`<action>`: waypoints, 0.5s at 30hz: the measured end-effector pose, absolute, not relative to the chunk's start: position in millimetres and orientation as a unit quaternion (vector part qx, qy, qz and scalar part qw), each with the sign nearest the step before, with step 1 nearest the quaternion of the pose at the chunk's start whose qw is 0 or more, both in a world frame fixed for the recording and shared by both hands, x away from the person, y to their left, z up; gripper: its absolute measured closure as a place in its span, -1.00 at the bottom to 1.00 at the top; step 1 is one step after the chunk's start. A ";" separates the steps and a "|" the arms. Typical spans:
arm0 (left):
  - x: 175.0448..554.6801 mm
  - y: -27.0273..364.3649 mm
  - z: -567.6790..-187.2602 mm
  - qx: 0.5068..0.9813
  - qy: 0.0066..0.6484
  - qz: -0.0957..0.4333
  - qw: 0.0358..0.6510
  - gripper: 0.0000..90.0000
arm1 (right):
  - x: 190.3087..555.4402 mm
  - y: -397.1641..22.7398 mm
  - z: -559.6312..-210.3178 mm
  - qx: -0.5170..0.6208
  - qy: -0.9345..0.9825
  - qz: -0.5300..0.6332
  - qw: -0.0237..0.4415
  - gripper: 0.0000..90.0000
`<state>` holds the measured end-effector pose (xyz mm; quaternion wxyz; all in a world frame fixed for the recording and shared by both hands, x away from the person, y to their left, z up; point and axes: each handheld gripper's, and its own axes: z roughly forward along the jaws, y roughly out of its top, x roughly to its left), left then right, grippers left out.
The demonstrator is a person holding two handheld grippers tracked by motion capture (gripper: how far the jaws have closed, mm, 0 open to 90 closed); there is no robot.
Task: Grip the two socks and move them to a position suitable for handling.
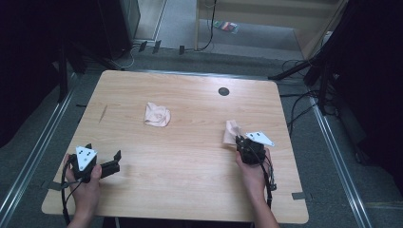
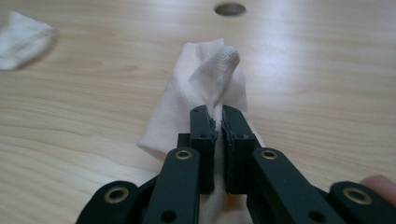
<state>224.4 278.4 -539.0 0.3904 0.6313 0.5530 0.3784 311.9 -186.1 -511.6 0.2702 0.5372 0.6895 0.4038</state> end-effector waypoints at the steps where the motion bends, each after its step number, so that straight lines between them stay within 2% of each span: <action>1: 223.5 275.4 -536.6 0.634 0.547 0.382 0.391 -1.00 | 311.9 -186.1 -511.6 0.537 0.690 0.404 0.270 0.91; 4: 219.0 259.5 -525.6 0.646 0.524 0.382 0.403 -1.00 | 296.2 -171.1 -493.1 0.516 0.695 0.425 0.265 0.91; 15: 215.4 205.5 -503.0 0.675 0.470 0.353 0.445 -1.00 | 264.1 -137.1 -473.9 0.482 0.705 0.455 0.252 0.91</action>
